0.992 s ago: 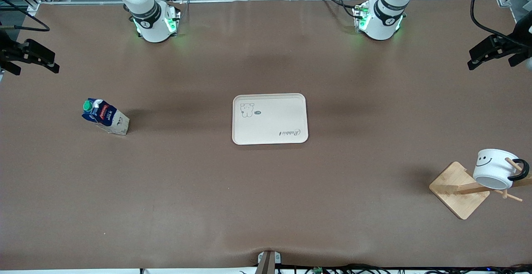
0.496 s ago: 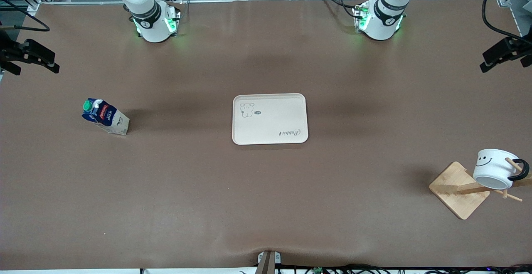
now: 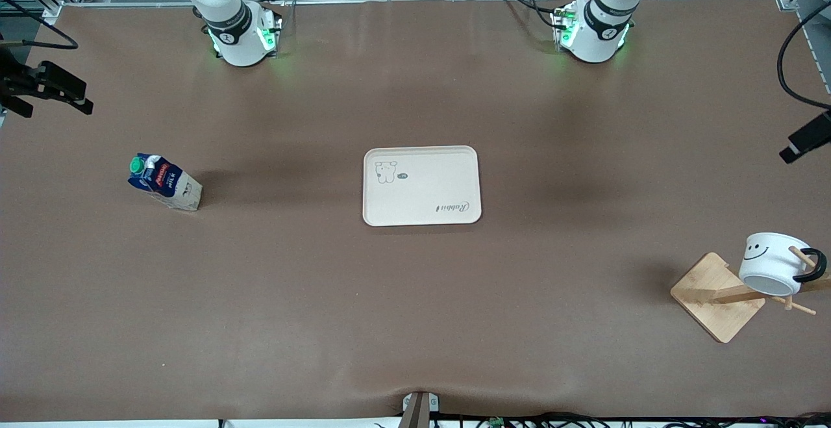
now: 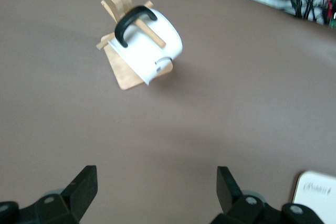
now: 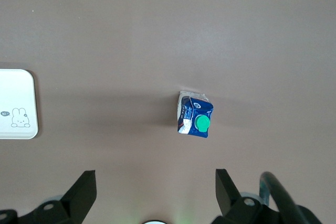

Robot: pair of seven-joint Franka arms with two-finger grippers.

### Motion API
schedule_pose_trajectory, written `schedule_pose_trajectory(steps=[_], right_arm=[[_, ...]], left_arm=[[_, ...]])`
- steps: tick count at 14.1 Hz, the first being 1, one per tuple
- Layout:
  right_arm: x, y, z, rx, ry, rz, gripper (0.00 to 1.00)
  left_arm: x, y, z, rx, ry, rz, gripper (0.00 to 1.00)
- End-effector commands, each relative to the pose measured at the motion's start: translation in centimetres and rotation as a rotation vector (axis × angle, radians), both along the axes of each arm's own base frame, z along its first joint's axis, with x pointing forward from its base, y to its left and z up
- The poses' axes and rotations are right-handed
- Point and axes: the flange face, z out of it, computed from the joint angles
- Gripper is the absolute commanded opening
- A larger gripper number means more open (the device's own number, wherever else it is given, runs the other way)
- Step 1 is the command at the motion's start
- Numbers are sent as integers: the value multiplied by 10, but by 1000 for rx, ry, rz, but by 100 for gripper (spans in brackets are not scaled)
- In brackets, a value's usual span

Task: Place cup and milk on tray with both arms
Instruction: 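Move the left gripper toward the white mug on the wooden stand, then grasp the white mug rim with the left gripper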

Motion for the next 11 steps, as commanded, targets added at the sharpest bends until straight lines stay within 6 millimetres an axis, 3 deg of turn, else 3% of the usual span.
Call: schedule_pose_trajectory(steps=[1,6,11], right_arm=[[1,0,3,17,3,-11,100],[1,0,3,17,3,-11,100],[0,-1,3,36,3,-15,100]], left_arm=[[-2,-1,-25,-13,-91,38,100],[5,7,-86,-78,-231,135,100],[17,21,-113,-82,-268,172,100]])
